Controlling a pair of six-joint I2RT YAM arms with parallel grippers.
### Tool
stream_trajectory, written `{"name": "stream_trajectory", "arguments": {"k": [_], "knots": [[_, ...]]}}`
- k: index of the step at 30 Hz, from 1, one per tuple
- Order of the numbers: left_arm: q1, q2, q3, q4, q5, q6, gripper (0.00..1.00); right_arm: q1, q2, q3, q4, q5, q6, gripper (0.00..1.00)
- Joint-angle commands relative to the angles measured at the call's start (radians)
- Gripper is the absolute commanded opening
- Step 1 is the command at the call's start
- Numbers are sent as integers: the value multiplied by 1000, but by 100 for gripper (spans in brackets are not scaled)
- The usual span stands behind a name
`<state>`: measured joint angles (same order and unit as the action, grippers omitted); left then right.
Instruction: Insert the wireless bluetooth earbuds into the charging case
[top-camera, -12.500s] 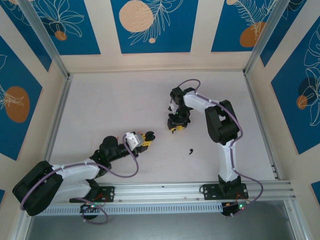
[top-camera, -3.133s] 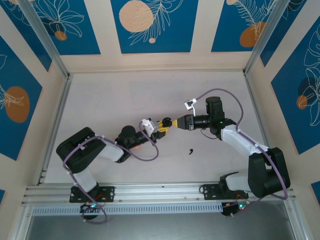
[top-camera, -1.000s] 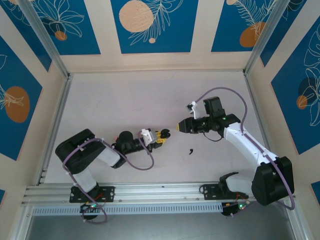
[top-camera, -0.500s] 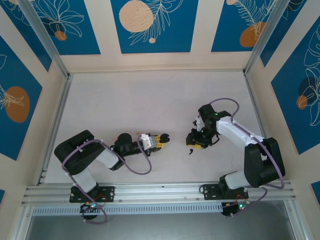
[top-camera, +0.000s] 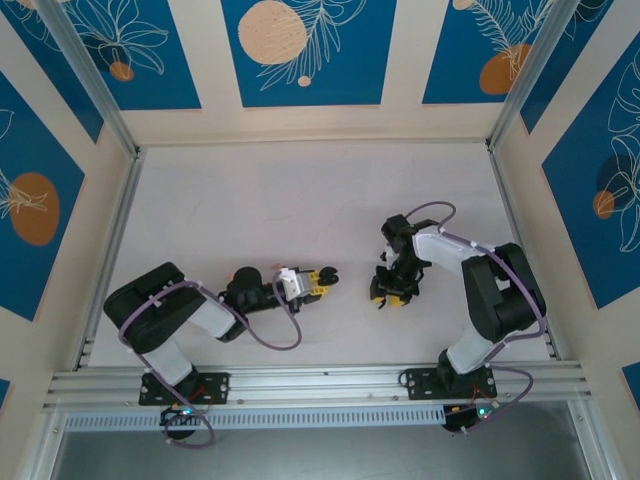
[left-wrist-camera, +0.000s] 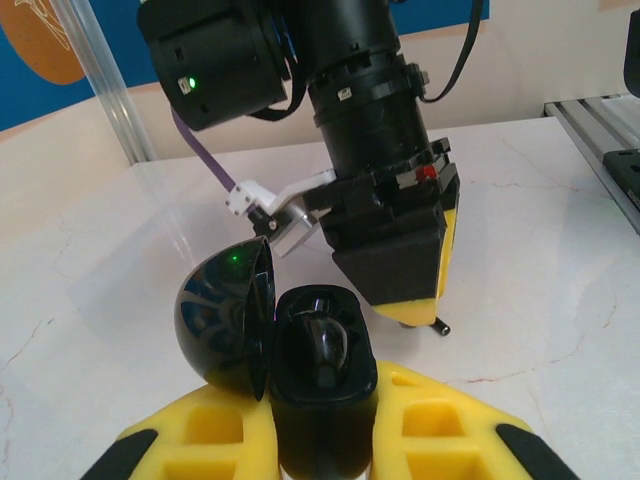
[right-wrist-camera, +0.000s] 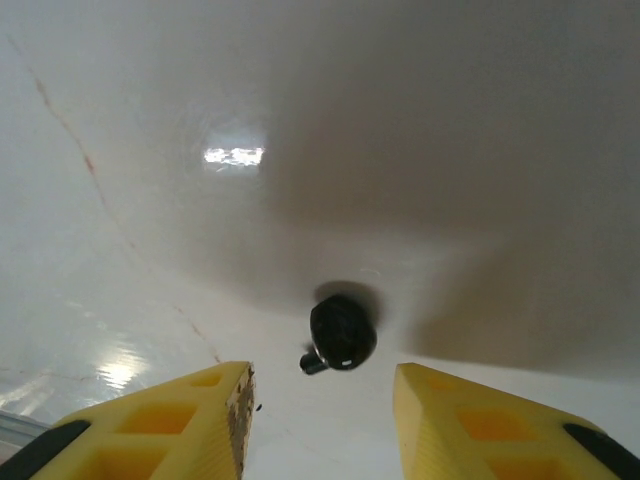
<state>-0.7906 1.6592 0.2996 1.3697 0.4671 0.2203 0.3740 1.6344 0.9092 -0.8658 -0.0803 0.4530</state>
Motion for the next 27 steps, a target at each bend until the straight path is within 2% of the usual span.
{"name": "stream_trajectory", "arguments": {"k": [1,12,22,27], "knots": [[-9,-26,-14,37,0,21,16,13,27,36,7,2,0,42],[-10,-26,-16,37,-7,10,17,54,67,89,23,9,-23,42],[-9,-26,-16,37,-5,7,17,62,40,146,-157,115,-31,43],[-10,-26,-14,37,-2,5,17,93,69,172,-177,135,-27,43]]}}
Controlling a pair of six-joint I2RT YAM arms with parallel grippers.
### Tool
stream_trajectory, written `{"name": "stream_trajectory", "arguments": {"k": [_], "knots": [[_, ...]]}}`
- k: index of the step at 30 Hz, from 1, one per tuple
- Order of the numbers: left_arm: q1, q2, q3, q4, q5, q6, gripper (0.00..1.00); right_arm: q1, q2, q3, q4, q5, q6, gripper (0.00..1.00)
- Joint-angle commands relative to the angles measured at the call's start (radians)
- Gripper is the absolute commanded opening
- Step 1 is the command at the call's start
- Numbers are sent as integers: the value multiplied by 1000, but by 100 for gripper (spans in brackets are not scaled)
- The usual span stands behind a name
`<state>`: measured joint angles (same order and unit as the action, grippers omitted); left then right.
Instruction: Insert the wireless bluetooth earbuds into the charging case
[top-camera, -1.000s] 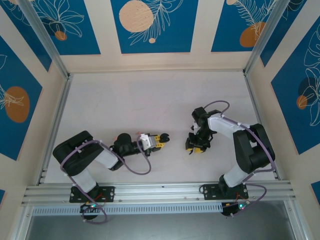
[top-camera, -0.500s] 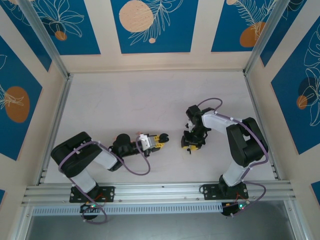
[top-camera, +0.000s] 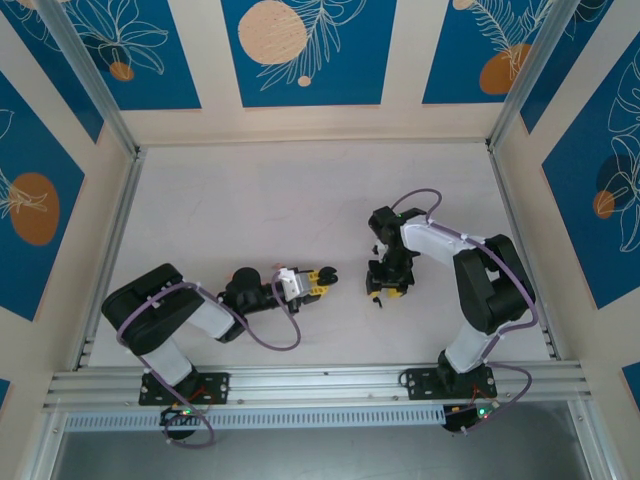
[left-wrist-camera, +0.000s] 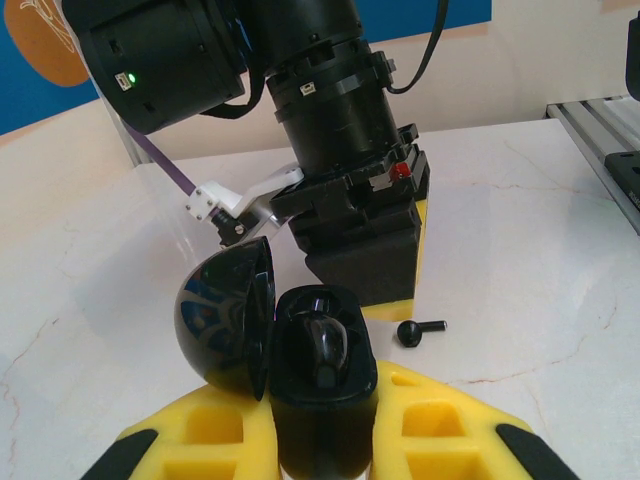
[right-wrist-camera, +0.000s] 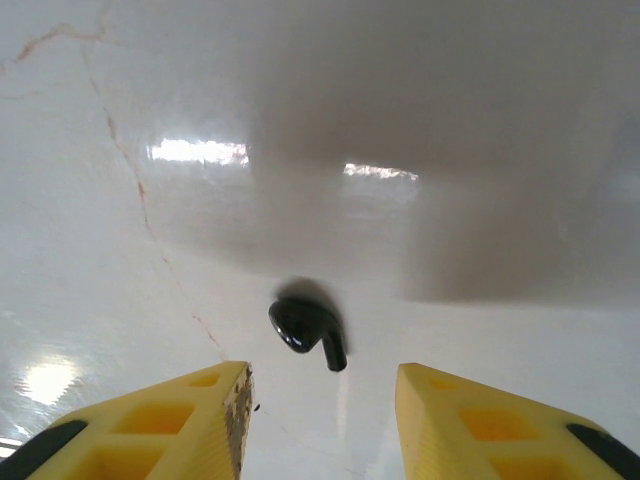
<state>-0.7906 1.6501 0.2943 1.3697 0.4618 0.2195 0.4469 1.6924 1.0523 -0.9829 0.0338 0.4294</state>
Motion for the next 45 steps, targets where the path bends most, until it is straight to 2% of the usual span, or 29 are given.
{"name": "stream_trajectory", "arguments": {"k": [1,15,27,35,45], "knots": [[-10,-18,-9,37,3,4,17,26,22,34,-60,24,-3,44],[-10,-35,-21,37,-5,-6,17,54,117,54,-3,12,-20,42],[-10,-31,-14,37,-6,-11,17,72,159,53,-8,70,-28,34],[-10,-24,-12,37,-5,-20,17,83,118,31,20,71,-18,24],[-10,76,21,37,-32,7,17,88,-7,-47,166,75,10,22]]}}
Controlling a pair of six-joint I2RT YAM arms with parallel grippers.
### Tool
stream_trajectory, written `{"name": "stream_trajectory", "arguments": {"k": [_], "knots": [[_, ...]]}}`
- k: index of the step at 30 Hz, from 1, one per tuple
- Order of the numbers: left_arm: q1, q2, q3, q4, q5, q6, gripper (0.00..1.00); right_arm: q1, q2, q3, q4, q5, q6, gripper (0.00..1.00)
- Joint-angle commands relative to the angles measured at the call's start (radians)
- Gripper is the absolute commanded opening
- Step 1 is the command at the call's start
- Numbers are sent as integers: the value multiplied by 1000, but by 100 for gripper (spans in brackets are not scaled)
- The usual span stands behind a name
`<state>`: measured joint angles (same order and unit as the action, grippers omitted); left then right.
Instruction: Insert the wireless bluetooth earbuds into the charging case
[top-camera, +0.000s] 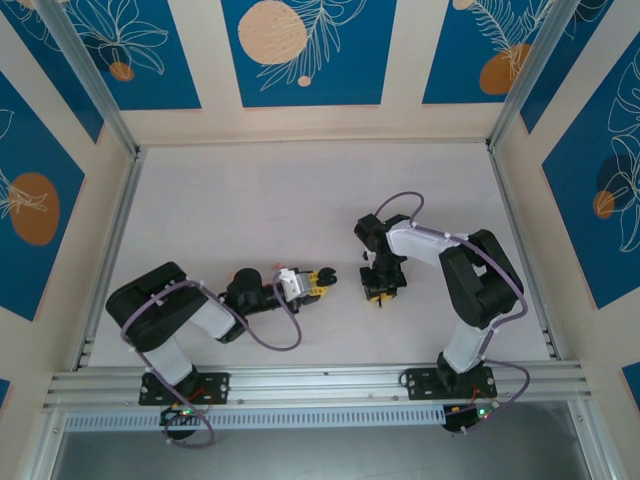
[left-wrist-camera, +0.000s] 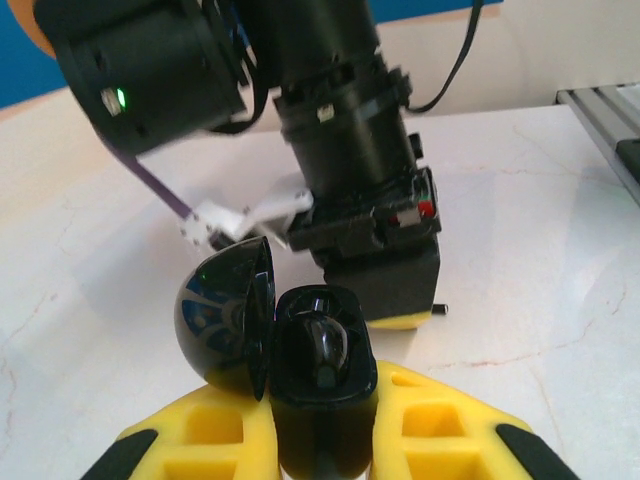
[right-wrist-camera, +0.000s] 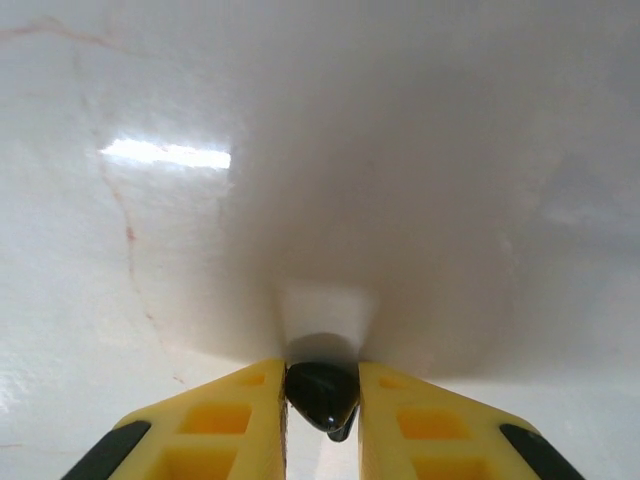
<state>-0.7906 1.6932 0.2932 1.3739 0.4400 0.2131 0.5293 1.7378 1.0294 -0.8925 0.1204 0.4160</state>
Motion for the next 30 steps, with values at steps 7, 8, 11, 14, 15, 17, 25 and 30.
{"name": "stream_trajectory", "arguments": {"k": [7,8,11,14,15,17,25,30], "knots": [[-12,88,35,33,-32,8,16,11,-228,-131,298,-30,58,22],[-11,89,35,32,-32,4,16,11,-264,-150,341,-48,61,22],[-11,88,34,33,-31,-1,16,19,-376,-211,480,-92,71,21],[-11,74,29,33,-48,-13,16,32,-475,-261,605,-129,59,21],[-11,73,30,33,-54,-18,16,37,-502,-279,644,-142,45,21],[-11,79,36,33,-62,-22,16,50,-559,-321,718,-149,23,21],[-12,86,66,32,-99,-94,16,62,-687,-452,971,-231,-32,22],[-11,80,78,33,-94,-117,16,66,-672,-471,1064,-281,-66,22]]}}
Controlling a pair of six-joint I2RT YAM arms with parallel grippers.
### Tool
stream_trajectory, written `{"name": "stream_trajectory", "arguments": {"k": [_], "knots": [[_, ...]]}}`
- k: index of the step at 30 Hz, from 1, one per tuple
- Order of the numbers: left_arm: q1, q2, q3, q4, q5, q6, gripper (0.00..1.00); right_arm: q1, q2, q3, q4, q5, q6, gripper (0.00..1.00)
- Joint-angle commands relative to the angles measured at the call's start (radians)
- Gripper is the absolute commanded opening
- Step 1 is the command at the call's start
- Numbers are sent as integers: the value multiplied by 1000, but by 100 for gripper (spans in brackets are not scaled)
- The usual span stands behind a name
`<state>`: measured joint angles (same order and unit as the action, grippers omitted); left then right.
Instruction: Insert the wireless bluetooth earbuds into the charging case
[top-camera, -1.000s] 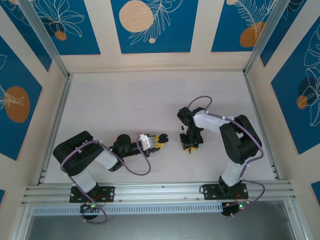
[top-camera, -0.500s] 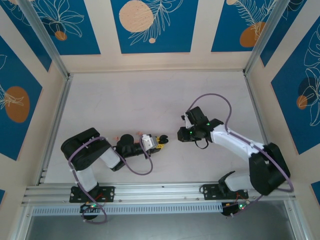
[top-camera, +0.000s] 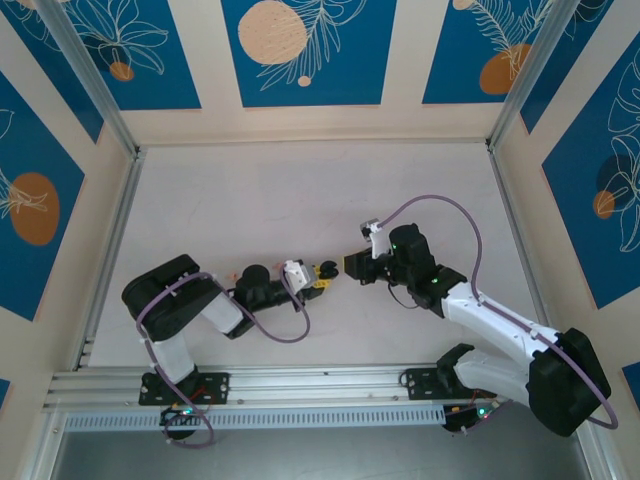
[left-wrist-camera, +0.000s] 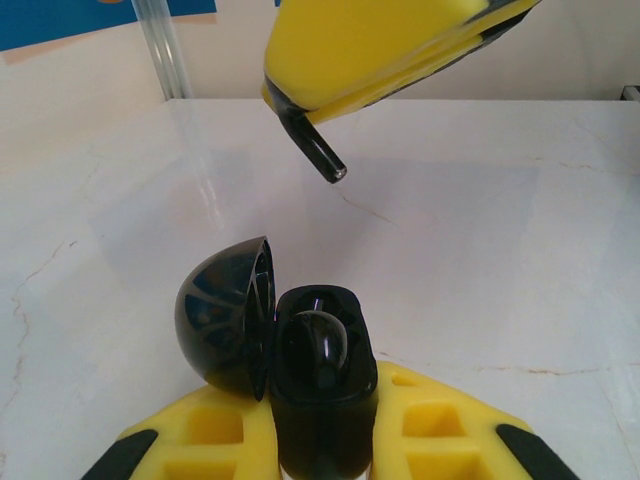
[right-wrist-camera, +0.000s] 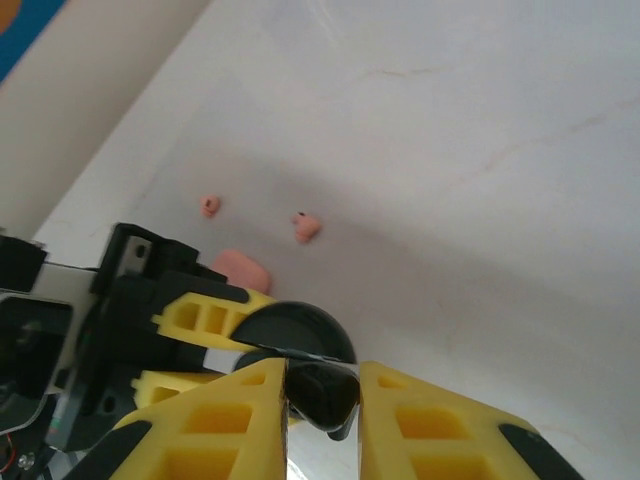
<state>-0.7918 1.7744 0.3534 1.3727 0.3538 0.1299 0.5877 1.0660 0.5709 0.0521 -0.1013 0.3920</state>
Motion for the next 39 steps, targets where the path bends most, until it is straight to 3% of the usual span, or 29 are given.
{"name": "stream_trajectory", "arguments": {"k": [1,39], "knots": [[-9,-3,21,34,-9,-37,16,8,6,-9,126,-70,-47,22],[-11,-93,53,34,-26,-107,16,23,41,-30,172,-83,-65,21]]}}
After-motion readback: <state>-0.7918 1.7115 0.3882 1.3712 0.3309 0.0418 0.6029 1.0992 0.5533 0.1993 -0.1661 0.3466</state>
